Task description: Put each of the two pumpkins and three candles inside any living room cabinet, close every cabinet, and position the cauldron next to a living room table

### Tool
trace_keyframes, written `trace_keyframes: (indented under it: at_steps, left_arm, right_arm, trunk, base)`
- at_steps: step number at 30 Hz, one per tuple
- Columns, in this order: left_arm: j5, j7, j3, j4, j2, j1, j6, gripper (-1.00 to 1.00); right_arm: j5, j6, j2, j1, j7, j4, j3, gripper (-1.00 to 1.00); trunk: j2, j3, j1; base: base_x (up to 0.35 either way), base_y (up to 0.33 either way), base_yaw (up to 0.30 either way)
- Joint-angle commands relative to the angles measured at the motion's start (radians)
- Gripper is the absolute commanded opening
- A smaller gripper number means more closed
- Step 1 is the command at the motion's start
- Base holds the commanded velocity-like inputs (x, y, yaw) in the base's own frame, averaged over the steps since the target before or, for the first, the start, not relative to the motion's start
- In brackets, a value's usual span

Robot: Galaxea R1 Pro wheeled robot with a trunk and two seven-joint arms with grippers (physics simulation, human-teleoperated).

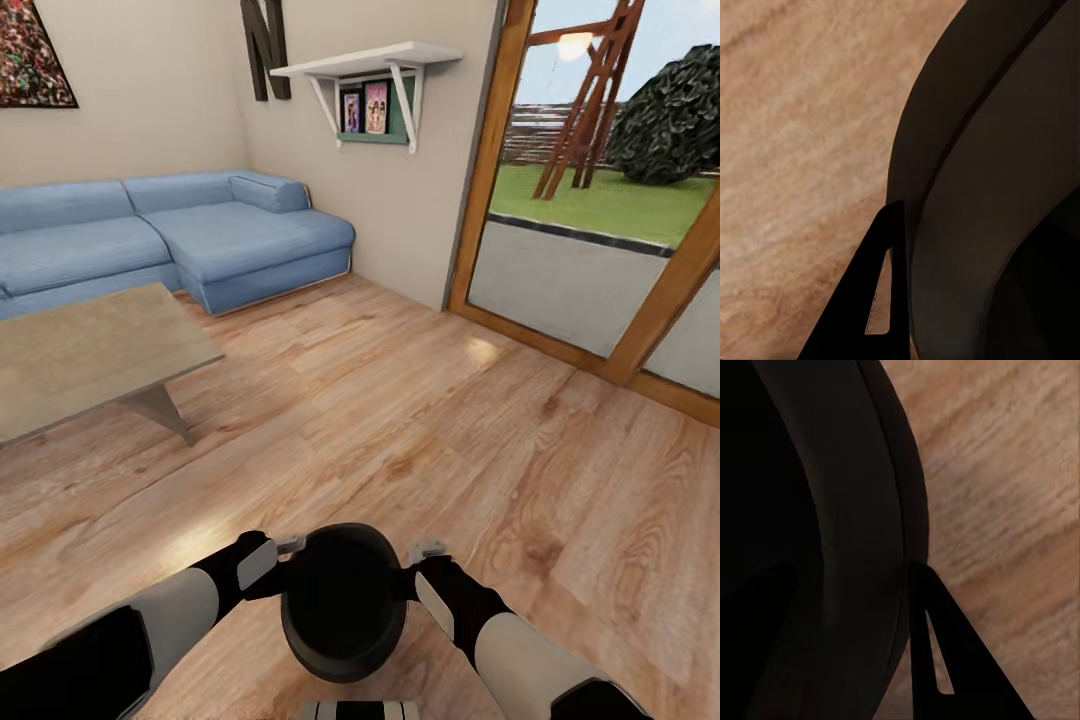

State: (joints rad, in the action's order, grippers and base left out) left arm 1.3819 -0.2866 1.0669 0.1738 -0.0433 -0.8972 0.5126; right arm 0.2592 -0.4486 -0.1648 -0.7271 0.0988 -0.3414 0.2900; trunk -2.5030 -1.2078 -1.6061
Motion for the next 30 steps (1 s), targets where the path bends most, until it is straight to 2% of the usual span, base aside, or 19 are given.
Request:
trace_keyframes:
  at_steps: [1,30]
  left_arm:
    - [0.026,0.0,-0.007,0.004,0.0,0.0,-0.005,-1.0]
    - [0.026,0.0,-0.007,0.004,0.0,0.0,-0.005,-1.0]
  right_arm:
    - [0.009,0.001,0.001,0.0,-0.007,0.001,-0.006,-1.0]
    - [0.009,0.001,0.001,0.0,-0.007,0.001,-0.005,-1.0]
  trunk:
    - [0.0,0.001,0.0]
    - [0.0,0.014,0.0]
  base:
    - [0.0,0.0,0.276]
    - [0.0,0.0,0.276]
